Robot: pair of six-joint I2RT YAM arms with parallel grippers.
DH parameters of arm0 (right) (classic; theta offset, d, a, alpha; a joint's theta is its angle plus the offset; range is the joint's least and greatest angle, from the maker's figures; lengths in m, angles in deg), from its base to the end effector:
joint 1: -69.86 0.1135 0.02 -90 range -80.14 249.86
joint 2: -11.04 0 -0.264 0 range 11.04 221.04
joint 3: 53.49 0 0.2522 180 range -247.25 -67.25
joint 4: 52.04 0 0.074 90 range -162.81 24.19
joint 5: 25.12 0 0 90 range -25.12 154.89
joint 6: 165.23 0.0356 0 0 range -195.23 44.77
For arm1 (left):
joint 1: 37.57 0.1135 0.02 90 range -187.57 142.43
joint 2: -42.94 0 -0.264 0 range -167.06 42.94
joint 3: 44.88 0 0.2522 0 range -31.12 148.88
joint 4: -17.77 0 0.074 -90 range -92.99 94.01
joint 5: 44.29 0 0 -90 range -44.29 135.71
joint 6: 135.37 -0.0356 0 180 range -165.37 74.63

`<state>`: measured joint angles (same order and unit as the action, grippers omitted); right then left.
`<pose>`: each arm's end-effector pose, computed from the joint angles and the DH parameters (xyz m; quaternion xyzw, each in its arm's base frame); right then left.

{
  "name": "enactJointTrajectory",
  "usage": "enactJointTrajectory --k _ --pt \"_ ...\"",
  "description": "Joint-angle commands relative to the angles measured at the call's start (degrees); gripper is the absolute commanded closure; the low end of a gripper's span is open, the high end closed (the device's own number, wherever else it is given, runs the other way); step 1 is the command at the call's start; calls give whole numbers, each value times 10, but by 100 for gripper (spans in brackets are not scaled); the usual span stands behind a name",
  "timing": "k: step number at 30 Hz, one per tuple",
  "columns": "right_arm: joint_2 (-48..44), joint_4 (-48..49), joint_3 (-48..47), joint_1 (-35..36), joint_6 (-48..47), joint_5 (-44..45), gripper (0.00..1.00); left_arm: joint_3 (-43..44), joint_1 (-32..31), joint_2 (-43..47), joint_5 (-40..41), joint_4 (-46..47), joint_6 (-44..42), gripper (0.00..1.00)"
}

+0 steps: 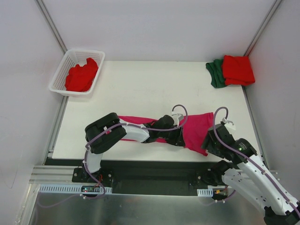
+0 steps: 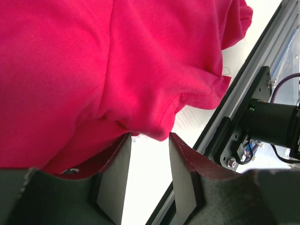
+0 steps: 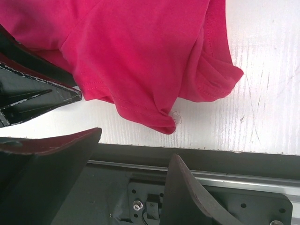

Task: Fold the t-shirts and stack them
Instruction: Fold the other side of the tshirt into a rectangle

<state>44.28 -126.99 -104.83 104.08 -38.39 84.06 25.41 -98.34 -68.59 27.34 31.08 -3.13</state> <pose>0.0874 0.0453 0.2465 0.0691 0.9437 0.0335 0.3217 0.1864 -0.3561 0.1423 0.2174 0.8216 -0.4835 0.2097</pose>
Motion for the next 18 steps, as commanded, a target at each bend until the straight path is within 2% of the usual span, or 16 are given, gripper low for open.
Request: enactJointTrajectory --k 1,14,18 --pt "-7 -22 -6 3 10 17 34 25 -7 -15 12 23 -2 62" --pt "-10 -33 -7 3 10 21 34 39 -16 -37 -8 23 2 67" --pt "-7 -33 -9 2 10 22 34 38 -16 -37 -10 23 2 87"
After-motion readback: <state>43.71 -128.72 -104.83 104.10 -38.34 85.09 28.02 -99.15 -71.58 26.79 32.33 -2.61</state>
